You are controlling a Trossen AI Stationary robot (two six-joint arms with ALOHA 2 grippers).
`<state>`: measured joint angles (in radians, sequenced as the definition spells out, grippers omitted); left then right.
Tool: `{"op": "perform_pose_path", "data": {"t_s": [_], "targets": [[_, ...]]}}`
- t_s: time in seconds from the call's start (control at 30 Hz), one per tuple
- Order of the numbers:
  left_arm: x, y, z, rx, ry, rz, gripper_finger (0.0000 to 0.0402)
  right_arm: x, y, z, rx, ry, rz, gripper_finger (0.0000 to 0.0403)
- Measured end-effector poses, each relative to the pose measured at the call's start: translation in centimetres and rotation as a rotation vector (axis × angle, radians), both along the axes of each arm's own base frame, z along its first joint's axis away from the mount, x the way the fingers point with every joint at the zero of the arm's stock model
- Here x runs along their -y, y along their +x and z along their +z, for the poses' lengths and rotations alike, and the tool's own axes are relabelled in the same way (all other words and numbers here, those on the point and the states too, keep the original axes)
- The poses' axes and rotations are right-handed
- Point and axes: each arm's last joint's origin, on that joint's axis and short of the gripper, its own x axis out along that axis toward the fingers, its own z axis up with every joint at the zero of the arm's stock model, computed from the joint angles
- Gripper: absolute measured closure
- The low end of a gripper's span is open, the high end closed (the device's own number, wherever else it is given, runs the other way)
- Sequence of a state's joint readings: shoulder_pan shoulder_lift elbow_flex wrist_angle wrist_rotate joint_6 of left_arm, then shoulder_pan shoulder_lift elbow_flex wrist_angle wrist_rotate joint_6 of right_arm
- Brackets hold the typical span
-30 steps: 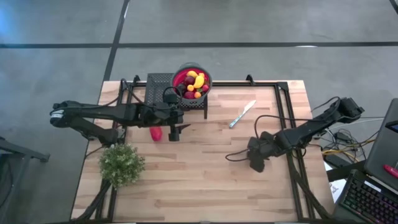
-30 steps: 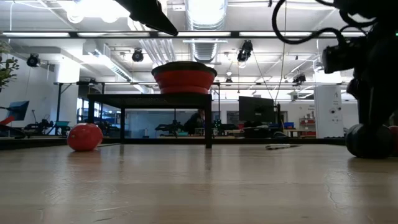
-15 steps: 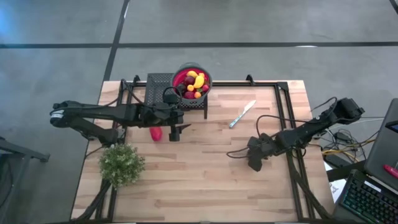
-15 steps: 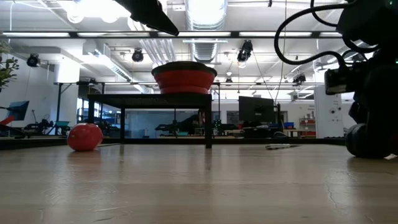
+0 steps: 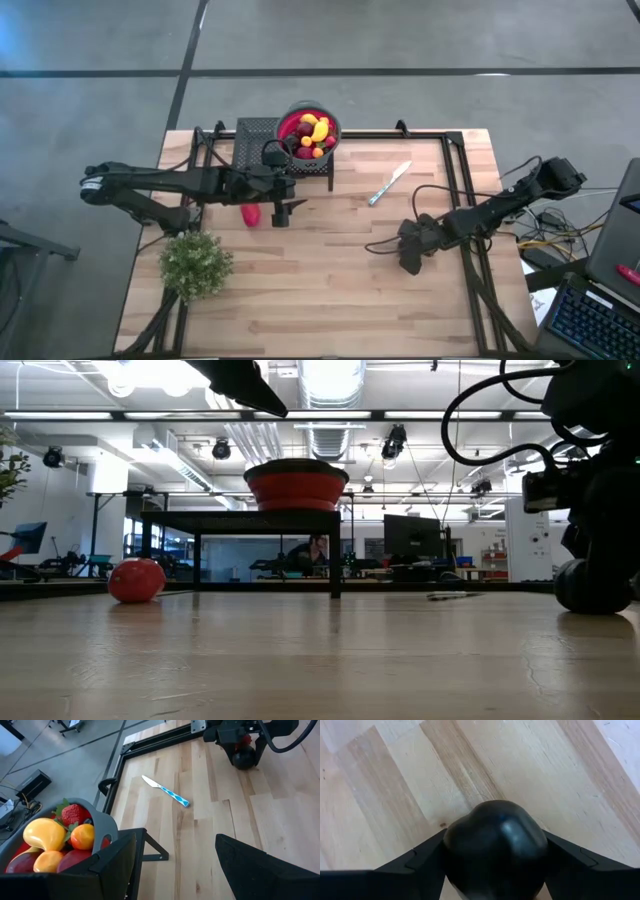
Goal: Pick & Place Fruit
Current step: Put the black plum into the red gray strainer bowl on the shelf
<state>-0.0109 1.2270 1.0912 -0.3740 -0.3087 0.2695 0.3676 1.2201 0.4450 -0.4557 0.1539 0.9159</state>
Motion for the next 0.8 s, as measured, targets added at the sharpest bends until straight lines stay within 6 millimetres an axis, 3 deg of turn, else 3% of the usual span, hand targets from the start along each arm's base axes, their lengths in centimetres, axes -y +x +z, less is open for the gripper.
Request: {"op": "perform_pose_path", "data": {"t_s": [0.23,0.5,0.8], "targets": [[0.0,0.0,0.0,0.000,0.000,0.000,0.0122,-0.1,0.1,0.1,0.002,0.013,-0.005,0.0131],[0.0,0.0,0.0,-0.001,0.003,-0.002,0.0122,-0.2,0.4,0.5,0.013,0.032,-0.001,0.0152],[0.0,0.0,0.0,-0.014,0.041,-0.023,0.0122,-0.6,2.2,2.5,0.113,0.049,0.055,0.0133]]}}
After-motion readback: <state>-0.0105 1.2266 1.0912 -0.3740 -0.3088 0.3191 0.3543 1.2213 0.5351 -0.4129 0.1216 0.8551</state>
